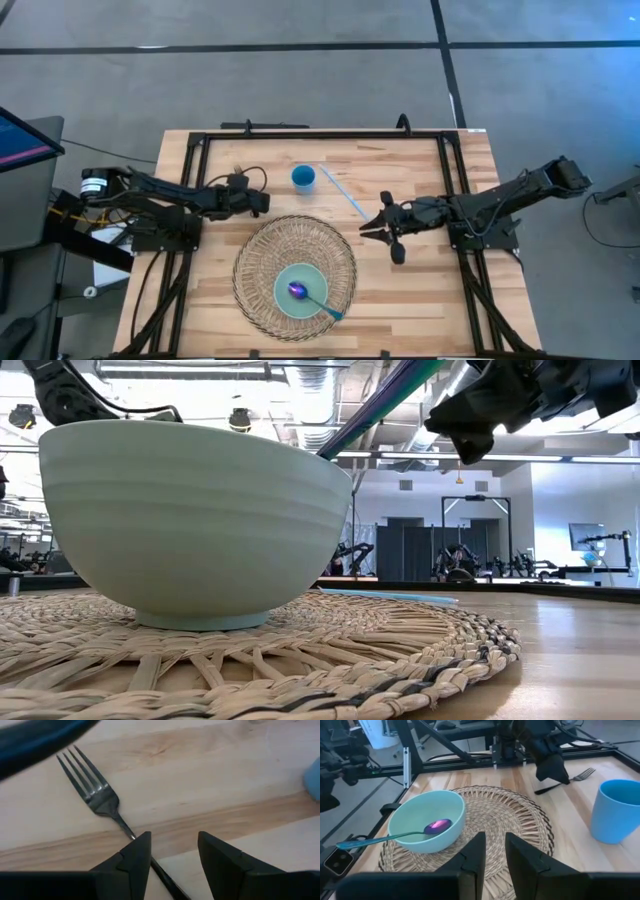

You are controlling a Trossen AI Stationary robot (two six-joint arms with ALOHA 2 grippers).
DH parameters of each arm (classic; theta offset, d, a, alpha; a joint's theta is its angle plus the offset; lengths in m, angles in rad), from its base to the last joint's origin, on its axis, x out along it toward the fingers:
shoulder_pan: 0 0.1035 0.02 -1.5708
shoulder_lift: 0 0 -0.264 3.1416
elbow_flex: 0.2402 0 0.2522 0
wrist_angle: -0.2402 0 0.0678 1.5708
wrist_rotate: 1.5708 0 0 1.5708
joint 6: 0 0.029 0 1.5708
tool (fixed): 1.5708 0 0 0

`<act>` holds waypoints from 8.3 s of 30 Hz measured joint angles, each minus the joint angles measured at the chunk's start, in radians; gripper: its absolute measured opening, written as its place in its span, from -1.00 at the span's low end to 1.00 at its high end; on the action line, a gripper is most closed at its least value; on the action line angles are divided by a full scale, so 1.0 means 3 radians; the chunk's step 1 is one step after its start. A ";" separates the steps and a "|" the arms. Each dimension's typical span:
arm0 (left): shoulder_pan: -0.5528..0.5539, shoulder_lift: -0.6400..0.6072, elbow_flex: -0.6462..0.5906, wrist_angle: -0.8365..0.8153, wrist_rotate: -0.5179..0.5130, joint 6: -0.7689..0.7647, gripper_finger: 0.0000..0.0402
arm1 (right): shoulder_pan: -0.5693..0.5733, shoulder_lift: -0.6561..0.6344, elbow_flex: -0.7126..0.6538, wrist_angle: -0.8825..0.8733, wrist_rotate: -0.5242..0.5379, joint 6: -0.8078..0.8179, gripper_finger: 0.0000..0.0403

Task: Pick & Place Utensil
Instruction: Put the black fork into the green bowl on the woven placemat, then put the blue cup on the top right of the woven placemat

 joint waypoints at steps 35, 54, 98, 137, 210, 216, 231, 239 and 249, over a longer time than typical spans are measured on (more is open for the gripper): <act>-0.0014 -0.0017 -0.0298 -0.0074 -0.0229 -0.0572 -0.35 | 0.0002 0.0001 0.0001 -0.0004 -0.0001 0.0000 -0.66; 0.0054 -0.0030 -0.0300 0.0272 -0.0148 -0.0446 -0.23 | 0.0002 0.0001 0.0001 -0.0005 -0.0001 0.0000 -0.66; 0.0011 0.0051 -0.0294 0.0632 0.0538 0.0152 -0.85 | 0.0004 0.0001 0.0003 0.0047 -0.0001 0.0000 -0.66; -0.0509 0.0036 -0.0921 0.1618 -0.0060 0.0596 -0.95 | 0.0003 0.0001 0.0003 0.0046 -0.0001 0.0000 -0.66; -0.2255 0.1435 0.3166 -0.2617 0.1570 0.0326 -0.88 | -0.0240 0.0010 0.0003 0.0097 0.0003 -0.0034 -0.66; -0.2134 0.1435 0.3166 -0.2599 0.1800 0.0343 -0.83 | -0.0234 0.0010 0.0003 0.0097 0.0001 -0.0027 -0.66; -0.2126 0.1434 0.3166 -0.2552 0.1826 0.0518 -0.63 | -0.0233 0.0010 0.0003 0.0095 0.0001 -0.0027 -0.66; -0.2097 0.1330 0.3162 -0.2363 0.1818 0.0518 -0.64 | -0.0233 0.0010 0.0003 0.0093 0.0002 -0.0027 -0.66; -0.2012 0.0708 0.3162 -0.2133 0.1167 0.0932 -0.65 | -0.0352 0.0009 0.0003 0.0021 0.0203 0.0328 -0.66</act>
